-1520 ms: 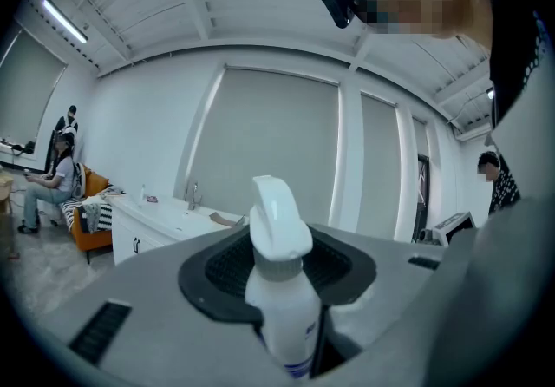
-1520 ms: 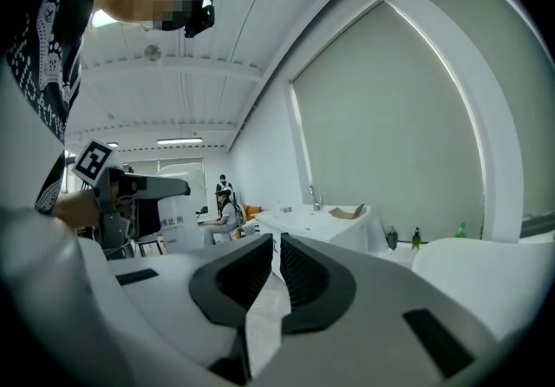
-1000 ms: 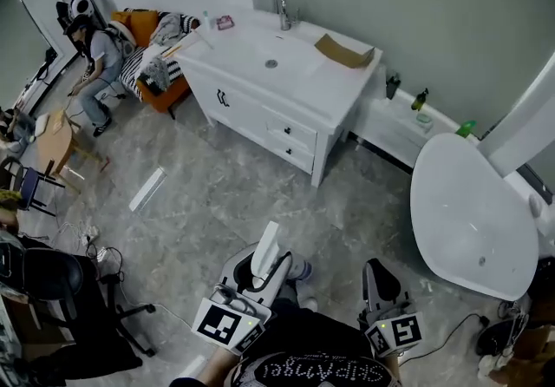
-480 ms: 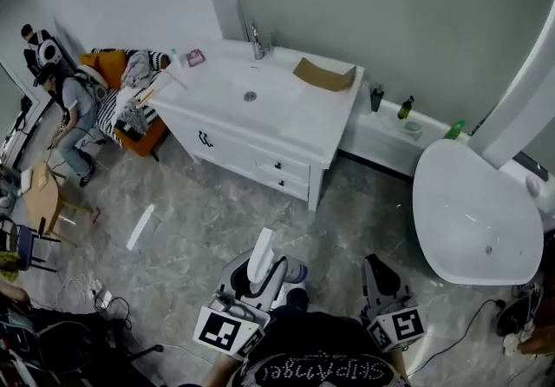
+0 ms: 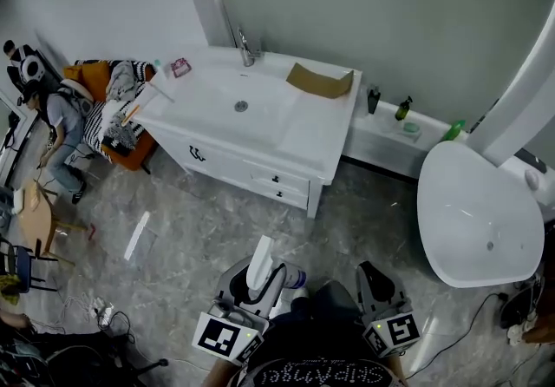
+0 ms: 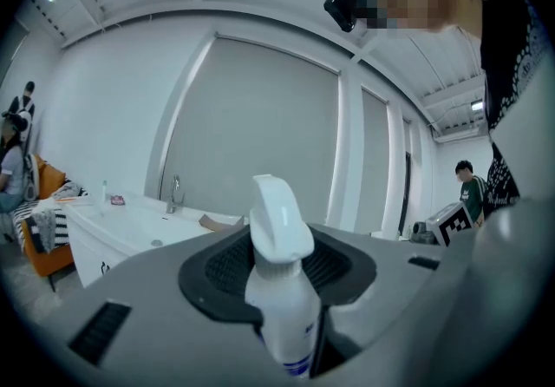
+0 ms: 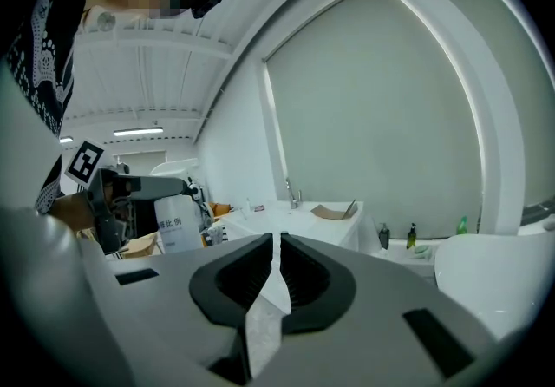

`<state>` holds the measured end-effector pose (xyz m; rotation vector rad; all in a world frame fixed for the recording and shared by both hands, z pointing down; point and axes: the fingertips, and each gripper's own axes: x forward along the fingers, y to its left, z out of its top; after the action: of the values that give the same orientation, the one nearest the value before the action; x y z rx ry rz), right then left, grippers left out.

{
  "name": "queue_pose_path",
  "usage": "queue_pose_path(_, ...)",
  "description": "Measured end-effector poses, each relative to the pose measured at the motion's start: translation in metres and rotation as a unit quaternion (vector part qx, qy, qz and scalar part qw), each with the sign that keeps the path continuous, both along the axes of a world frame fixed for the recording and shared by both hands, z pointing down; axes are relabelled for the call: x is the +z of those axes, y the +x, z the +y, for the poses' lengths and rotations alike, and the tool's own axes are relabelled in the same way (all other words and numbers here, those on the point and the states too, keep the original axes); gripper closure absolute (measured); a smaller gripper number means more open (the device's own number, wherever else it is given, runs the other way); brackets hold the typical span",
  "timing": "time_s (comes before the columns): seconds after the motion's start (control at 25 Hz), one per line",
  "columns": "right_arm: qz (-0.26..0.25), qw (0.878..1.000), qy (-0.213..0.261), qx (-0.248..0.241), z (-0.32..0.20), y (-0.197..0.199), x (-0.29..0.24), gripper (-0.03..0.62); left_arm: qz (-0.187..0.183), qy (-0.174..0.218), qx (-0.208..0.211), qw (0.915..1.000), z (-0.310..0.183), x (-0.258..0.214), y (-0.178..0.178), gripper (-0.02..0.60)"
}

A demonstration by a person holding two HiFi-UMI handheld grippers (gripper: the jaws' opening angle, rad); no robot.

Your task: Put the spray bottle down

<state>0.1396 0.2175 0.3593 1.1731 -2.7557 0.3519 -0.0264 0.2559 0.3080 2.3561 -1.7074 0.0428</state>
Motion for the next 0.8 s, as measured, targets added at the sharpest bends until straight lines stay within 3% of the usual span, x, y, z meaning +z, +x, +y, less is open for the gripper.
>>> queue_pose_path(0.2, 0.004, 1.000, -0.018, -0.017, -0.035, -0.014, 0.006, 0.554, 0.014, -0.006, -0.005, 0.9999, -0.036, 0.002, -0.006, 0.428)
queue_pose_path(0.8, 0.011, 0.996, -0.004, -0.086, -0.172, -0.036, -0.002, 0.554, 0.018, 0.012, -0.090, 0.9957, -0.147, -0.010, -0.029, 0.427)
